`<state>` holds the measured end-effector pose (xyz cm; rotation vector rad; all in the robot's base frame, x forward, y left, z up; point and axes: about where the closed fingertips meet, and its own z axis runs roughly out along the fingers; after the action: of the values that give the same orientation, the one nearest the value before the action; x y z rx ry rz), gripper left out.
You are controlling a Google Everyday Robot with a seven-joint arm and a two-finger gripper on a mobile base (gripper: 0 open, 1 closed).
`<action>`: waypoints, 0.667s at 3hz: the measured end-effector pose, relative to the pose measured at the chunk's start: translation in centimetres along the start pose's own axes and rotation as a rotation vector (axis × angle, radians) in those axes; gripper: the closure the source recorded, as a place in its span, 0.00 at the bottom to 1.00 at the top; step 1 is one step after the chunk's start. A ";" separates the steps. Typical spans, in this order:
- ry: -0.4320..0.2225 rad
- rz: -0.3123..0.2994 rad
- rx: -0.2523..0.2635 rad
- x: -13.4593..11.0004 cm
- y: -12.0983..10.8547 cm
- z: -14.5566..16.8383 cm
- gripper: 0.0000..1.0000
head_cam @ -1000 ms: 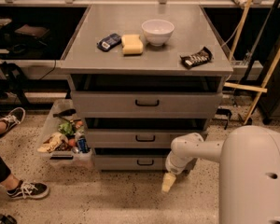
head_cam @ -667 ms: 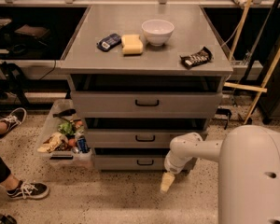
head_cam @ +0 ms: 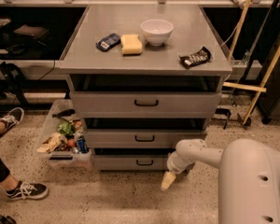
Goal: Open bottom drawer
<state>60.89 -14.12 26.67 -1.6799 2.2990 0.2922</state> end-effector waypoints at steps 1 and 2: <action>-0.016 -0.030 0.059 -0.2 -3.6 -0.4 0.00; -0.017 -0.029 0.059 -0.3 -3.6 -0.5 0.00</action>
Offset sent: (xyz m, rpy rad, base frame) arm 0.0304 -0.0093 0.0010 -0.0020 -0.0602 0.0107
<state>64.34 -15.12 27.23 -1.6738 2.2471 0.2287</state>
